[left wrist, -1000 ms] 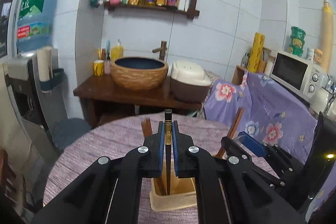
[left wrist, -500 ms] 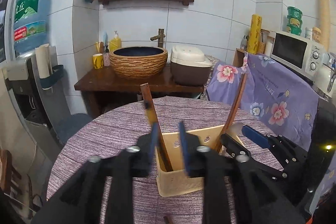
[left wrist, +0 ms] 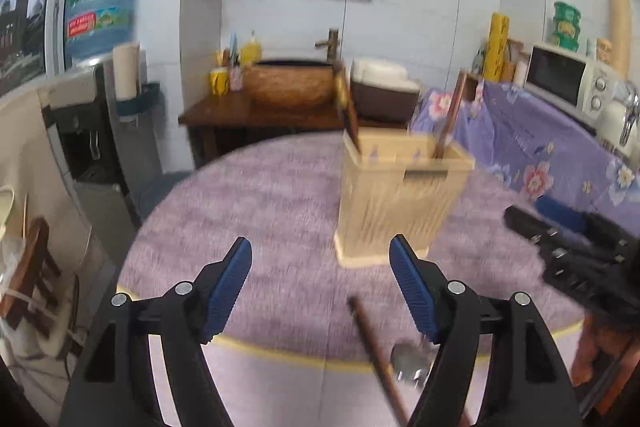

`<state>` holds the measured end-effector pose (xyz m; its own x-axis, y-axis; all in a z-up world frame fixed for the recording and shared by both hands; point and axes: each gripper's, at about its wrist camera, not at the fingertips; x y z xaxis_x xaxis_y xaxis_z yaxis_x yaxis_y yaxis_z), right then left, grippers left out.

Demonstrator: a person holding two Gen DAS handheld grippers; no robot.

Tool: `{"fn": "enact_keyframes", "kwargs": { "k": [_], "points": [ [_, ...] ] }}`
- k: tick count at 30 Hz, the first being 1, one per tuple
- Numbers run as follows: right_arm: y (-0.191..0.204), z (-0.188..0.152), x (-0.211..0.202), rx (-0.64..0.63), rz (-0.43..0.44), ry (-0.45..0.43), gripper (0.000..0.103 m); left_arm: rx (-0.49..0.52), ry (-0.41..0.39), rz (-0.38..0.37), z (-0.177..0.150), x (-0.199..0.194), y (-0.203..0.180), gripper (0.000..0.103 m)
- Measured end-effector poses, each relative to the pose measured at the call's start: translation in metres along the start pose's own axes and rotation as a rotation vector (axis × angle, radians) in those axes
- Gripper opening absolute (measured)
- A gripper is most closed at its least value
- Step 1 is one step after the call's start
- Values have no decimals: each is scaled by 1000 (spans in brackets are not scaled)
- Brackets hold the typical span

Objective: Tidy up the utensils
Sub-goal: 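Grasp the wooden-handled steel spoon with the right gripper while the left gripper returns to the chopsticks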

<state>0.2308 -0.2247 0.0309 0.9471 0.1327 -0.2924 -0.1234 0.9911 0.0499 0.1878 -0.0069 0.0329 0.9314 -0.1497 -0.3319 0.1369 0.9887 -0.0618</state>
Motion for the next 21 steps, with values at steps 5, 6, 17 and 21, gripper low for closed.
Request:
{"fn": "enact_keyframes", "kwargs": {
  "k": [5, 6, 17, 21],
  "points": [
    [5, -50, -17, -18, -2, 139, 62, -70, 161, -2, -58, 4, 14, 70],
    [6, -63, -18, -17, -5, 173, 62, -82, 181, -6, -67, 3, 15, 68],
    [19, -122, -15, 38, 25, 324, 56, -59, 242, -12, -102, -2, 2, 53],
    [25, -129, -13, 27, 31, 348, 48, -56, 246, -24, -105, -4, -2, 52]
  ]
}}
Point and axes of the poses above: each gripper's, at about its wrist camera, not at the fingertips, and x roughly the way its jaws point, y to its left, z to its top, and after that the axes turned 14 degrees about -y, right-handed
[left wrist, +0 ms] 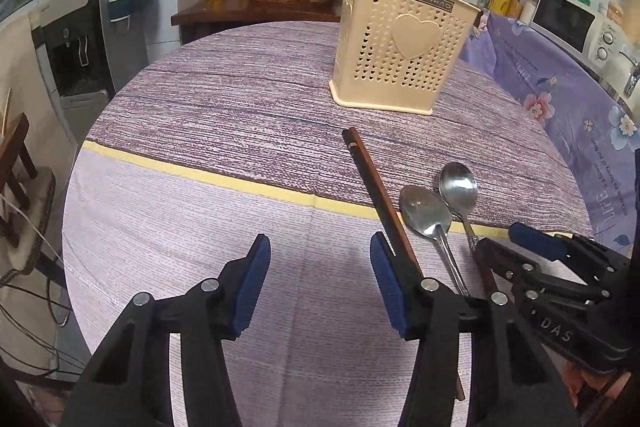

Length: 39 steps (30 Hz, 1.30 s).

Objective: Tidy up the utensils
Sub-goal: 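Grasp the wooden-handled steel spoon with the right gripper while the left gripper returns to the chopsticks, then close the left gripper on a black chopstick while the right gripper lifts the spoon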

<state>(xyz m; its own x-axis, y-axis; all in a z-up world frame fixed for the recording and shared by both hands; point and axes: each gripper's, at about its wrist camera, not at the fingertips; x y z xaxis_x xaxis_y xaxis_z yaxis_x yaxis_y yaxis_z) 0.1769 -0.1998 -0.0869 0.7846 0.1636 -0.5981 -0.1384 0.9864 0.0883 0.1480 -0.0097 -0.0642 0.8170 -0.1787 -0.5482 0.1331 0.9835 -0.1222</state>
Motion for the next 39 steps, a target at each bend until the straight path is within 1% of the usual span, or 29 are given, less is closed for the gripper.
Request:
{"fn": "enact_keyframes", "kwargs": {
  "k": [2, 4, 6, 8, 9, 10, 13, 16, 20, 26, 28, 30, 34, 36, 38, 39],
  "points": [
    [2, -1, 5, -3, 2, 16, 42, 1, 3, -4, -2, 0, -1, 52],
    [5, -4, 9, -3, -2, 31, 39, 2, 4, -5, -3, 0, -2, 52],
    [10, -4, 10, -33, -31, 30, 32, 4, 9, -7, -5, 1, -4, 52],
    [11, -5, 11, -38, -47, 27, 22, 7, 11, -6, -5, 1, -5, 52],
    [11, -5, 12, -40, -55, 24, 18, 8, 13, -7, -6, 1, -6, 52],
    [10, -5, 12, -44, -63, 23, 12, 10, 17, -10, -6, 2, -7, 52],
    [3, -4, 11, -35, -58, 23, 11, 15, 22, -20, -7, 3, -12, 51],
    [-9, -5, 8, -28, -87, 19, 11, 31, 26, -34, -9, 4, -20, 51],
    [-27, -6, 4, 1, -104, 13, 11, 53, 40, -48, -14, 8, -32, 51],
    [-34, -9, 0, 22, -99, 1, 12, 70, 65, -36, -20, 15, -41, 50],
    [-35, -9, 0, 26, -97, 0, 12, 86, 52, -18, -22, 16, -44, 50],
    [-35, -9, 0, 33, -96, -2, 12, 81, 54, -16, -21, 15, -43, 47],
    [-39, -9, -1, 37, -91, 0, 14, 86, 58, -15, -22, 13, -37, 47],
    [-40, -8, -2, 38, -87, -4, 17, 95, 60, -15, -22, 13, -37, 49],
    [-40, -6, -2, 34, -91, -10, 32, 99, 70, -6, -19, 17, -38, 49],
    [-41, -6, -3, 33, -94, -13, 34, 108, 73, 1, -18, 20, -39, 49]
  ]
}}
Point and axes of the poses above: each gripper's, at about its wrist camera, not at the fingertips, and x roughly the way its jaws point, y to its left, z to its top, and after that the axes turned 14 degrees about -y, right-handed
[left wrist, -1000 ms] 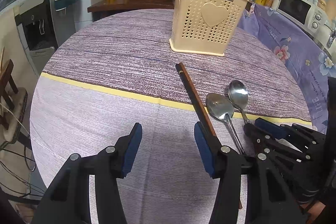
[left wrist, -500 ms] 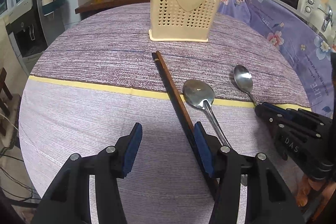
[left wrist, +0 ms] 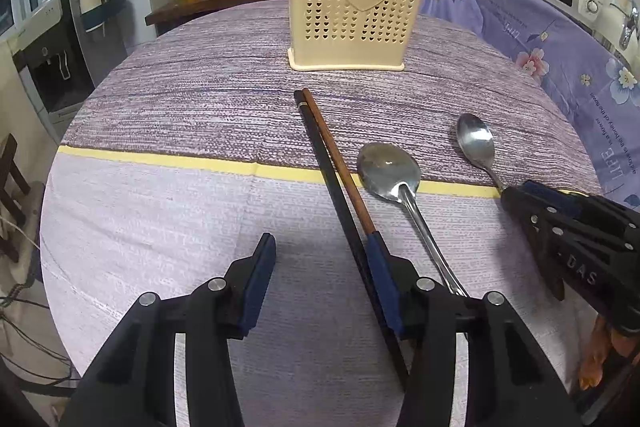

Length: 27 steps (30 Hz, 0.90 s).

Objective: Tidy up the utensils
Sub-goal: 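Close the left gripper on a black chopstick while the right gripper lifts the spoon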

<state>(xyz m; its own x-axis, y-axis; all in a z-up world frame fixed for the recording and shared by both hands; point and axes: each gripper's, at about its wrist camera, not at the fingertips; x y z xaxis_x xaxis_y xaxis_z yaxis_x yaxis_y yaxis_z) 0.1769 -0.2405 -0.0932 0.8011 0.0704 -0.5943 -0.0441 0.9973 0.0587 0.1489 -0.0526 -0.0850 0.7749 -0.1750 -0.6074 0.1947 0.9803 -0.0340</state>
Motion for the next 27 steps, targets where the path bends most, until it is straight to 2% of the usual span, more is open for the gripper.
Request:
{"fn": "enact_keyframes", "kwargs": {
  "k": [3, 7, 9, 10, 11, 18, 20, 24, 27],
  "points": [
    [-1, 5, -5, -4, 2, -18, 34, 37, 2, 36, 7, 12, 1, 49],
    [-7, 9, -5, -11, 34, -10, 34, 20, 31, 37, 21, 26, 16, 49],
    [-9, 11, 1, -15, 64, 13, 47, 9, 47, 44, 30, 35, 25, 49],
    [-9, 12, 5, -17, 71, 30, 62, 9, 55, 44, 33, 39, 26, 49],
    [-9, 13, 9, -20, 77, 45, 66, 5, 62, 39, 37, 42, 28, 49],
    [2, 19, 31, -81, 98, 93, 66, 25, 91, 52, 56, 63, 31, 47],
    [6, 22, 38, -105, 81, 96, 65, 26, 93, 59, 61, 69, 32, 45],
    [12, 31, 51, -132, 85, 95, 60, 12, 96, 75, 71, 79, 36, 30],
    [14, 40, 61, -135, 84, 97, 50, 12, 103, 86, 76, 84, 35, 19]
  ]
}}
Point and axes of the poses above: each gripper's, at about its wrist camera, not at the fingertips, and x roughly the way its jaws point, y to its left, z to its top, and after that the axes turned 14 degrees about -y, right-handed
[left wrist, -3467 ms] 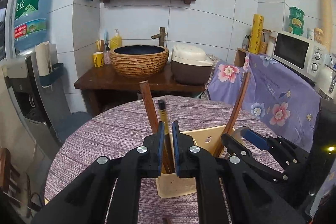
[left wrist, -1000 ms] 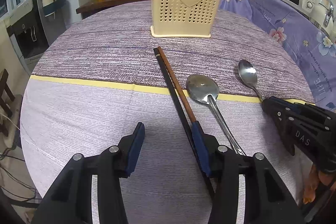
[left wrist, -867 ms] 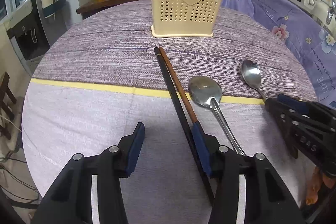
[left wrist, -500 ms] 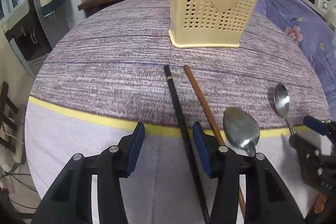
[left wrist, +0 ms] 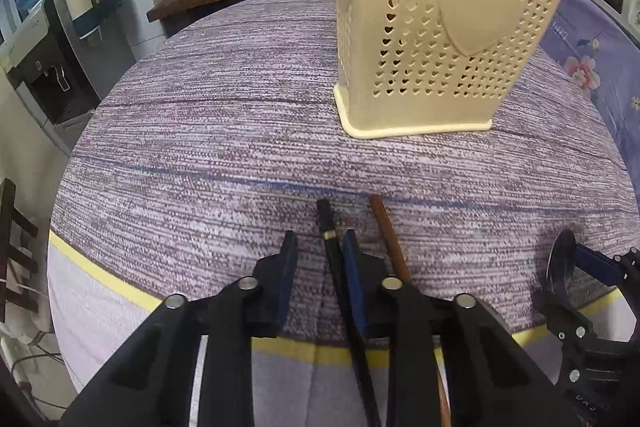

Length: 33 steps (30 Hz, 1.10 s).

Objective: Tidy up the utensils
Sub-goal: 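Close the left gripper on a black chopstick while the right gripper lifts the spoon, then lower the chopstick left and spoon right into the caddy and open both grippers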

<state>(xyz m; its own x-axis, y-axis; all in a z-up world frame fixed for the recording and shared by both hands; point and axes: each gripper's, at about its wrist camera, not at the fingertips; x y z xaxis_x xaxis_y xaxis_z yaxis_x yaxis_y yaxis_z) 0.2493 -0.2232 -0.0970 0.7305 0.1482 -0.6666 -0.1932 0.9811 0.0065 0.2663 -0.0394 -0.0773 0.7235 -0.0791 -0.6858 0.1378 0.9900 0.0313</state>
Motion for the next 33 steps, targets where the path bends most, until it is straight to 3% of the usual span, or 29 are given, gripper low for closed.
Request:
{"fn": "enact_keyframes", "kwargs": {
  "k": [3, 14, 18, 27, 30, 33],
  "points": [
    [-1, 6, 4, 2, -1, 5, 48, 19, 0, 14, 3, 3, -3, 11],
    [-6, 9, -5, 39, 39, -41, 48, -4, -36, 7, 4, 2, -2, 9],
    [-12, 19, -29, 67, 65, -106, 48, -32, -109, -20, 14, -27, 5, 9],
    [-29, 48, -100, 136, 99, -257, 48, -104, -386, -87, 52, -142, 31, 9],
    [-32, 56, -114, 150, 99, -293, 48, -124, -454, -92, 60, -162, 37, 9],
    [-34, 60, -115, 154, 93, -296, 48, -125, -471, -96, 64, -167, 34, 9]
  ]
}}
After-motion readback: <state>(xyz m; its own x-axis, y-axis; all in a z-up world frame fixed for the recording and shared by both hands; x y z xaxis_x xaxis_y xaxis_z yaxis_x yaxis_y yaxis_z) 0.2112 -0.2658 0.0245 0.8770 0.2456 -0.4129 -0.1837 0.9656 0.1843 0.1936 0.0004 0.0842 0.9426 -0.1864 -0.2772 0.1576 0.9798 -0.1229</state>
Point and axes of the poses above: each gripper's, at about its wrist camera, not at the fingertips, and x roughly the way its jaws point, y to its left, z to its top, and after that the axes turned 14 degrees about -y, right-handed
